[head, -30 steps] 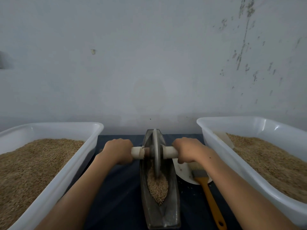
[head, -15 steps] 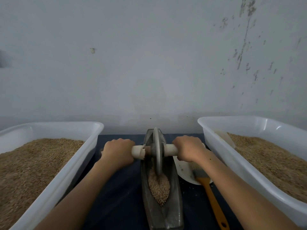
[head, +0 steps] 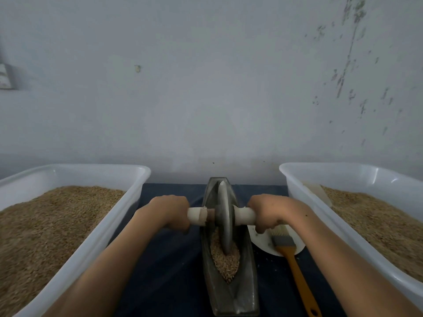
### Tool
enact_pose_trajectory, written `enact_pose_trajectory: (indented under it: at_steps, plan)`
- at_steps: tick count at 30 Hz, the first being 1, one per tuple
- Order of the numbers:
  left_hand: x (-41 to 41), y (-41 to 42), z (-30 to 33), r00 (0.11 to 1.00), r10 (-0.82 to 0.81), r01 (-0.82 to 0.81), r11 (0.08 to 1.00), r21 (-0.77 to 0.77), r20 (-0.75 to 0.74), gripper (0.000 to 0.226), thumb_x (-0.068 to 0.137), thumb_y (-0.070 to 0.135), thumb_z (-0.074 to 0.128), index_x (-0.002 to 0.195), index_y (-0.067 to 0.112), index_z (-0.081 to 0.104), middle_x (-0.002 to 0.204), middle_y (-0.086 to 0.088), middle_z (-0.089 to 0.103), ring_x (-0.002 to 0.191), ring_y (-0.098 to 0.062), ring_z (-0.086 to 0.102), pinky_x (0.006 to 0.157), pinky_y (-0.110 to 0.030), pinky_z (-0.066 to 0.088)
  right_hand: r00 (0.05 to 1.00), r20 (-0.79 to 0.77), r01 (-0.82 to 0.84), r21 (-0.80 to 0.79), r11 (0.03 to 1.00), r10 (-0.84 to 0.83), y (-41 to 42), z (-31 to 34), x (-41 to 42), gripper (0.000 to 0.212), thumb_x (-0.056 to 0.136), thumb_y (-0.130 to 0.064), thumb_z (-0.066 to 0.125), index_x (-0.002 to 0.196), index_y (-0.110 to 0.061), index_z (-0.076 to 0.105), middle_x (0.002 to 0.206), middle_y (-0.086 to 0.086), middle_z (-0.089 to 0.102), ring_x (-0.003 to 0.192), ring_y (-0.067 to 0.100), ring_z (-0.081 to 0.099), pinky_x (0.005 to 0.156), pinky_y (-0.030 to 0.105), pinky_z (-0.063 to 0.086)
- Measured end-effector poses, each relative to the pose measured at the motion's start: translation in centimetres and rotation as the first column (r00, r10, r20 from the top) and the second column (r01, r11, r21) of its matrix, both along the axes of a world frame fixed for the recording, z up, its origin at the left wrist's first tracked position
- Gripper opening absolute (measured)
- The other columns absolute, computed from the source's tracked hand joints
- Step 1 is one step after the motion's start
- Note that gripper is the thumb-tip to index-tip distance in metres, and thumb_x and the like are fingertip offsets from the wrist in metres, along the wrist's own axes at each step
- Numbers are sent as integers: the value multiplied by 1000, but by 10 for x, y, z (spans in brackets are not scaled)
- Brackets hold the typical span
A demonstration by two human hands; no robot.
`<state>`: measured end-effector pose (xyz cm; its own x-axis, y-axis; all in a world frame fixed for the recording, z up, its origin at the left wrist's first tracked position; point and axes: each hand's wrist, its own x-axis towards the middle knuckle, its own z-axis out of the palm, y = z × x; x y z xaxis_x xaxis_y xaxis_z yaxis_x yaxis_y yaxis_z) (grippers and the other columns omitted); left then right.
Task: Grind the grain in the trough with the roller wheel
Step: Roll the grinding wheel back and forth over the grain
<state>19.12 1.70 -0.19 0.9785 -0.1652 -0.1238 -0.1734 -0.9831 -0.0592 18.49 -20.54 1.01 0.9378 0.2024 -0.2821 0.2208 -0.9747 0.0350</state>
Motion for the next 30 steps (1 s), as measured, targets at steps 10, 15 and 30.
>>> enact_pose_trajectory:
  at_steps: [10, 15, 30]
  plan:
    - [3, -4, -17, 886, 10, 18, 998, -56, 463, 17, 87, 32, 57, 102, 26, 55, 98, 3, 63, 86, -17, 58, 69, -28, 38, 879, 477, -19, 11, 1000, 11, 4, -17, 9, 18, 88, -14, 55, 105, -22, 56, 101, 2, 64, 90, 23, 60, 69, 32, 39]
    - [3, -2, -11, 933, -17, 17, 1000, 3, 359, 24, 86, 31, 60, 108, 23, 56, 100, 2, 62, 88, -15, 58, 71, -28, 39, 944, 328, -29, -19, 999, 33, 2, -8, 5, 27, 88, -16, 61, 114, -17, 56, 105, 4, 64, 92, 22, 60, 71, 31, 40]
    - [2, -2, -7, 950, -20, 12, 1000, 27, 313, 28, 84, 32, 62, 109, 23, 57, 101, 2, 63, 91, -17, 60, 73, -29, 42, 970, 244, -9, 0, 1000, 9, 0, -9, 7, 33, 84, -18, 65, 116, -17, 59, 101, 3, 63, 81, 19, 55, 63, 29, 38]
